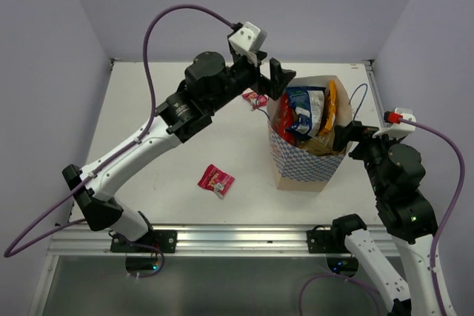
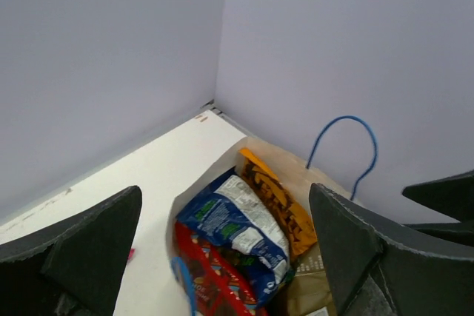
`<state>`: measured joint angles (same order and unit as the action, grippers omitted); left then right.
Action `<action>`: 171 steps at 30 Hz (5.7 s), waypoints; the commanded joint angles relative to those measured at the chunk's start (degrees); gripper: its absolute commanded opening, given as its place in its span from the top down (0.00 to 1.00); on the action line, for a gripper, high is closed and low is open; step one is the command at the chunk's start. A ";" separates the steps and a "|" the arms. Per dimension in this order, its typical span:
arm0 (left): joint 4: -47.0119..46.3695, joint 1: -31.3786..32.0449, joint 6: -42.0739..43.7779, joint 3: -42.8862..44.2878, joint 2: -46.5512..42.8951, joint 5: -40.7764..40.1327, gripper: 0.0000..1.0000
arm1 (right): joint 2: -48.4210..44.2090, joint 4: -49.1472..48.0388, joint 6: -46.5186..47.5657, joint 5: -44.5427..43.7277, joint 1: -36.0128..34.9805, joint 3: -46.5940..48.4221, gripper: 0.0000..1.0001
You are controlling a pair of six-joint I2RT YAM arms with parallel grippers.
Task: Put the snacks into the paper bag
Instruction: Pick up the snack from the center of the board, then place the snack in the paper bag.
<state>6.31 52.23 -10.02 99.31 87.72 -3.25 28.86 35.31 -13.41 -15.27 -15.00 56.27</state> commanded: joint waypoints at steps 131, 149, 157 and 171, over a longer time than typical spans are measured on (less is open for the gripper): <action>-21.43 -11.90 -10.81 -26.72 -22.87 0.25 1.00 | -1.62 -0.94 0.84 1.29 -0.20 0.77 0.02; -2.45 1.12 -4.13 -10.72 -4.23 9.83 1.00 | -2.23 -1.03 1.19 1.20 -0.20 0.86 0.02; 7.47 3.93 -2.02 -6.41 1.74 12.30 1.00 | -2.23 -1.21 1.46 1.20 -0.20 0.77 0.02; 12.86 4.11 -0.70 -4.30 4.04 12.92 0.50 | -2.14 -1.12 1.19 1.38 -0.20 0.68 0.01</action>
<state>19.22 56.07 -11.38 92.18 92.16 9.43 26.92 35.53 -12.95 -13.93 -15.00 56.36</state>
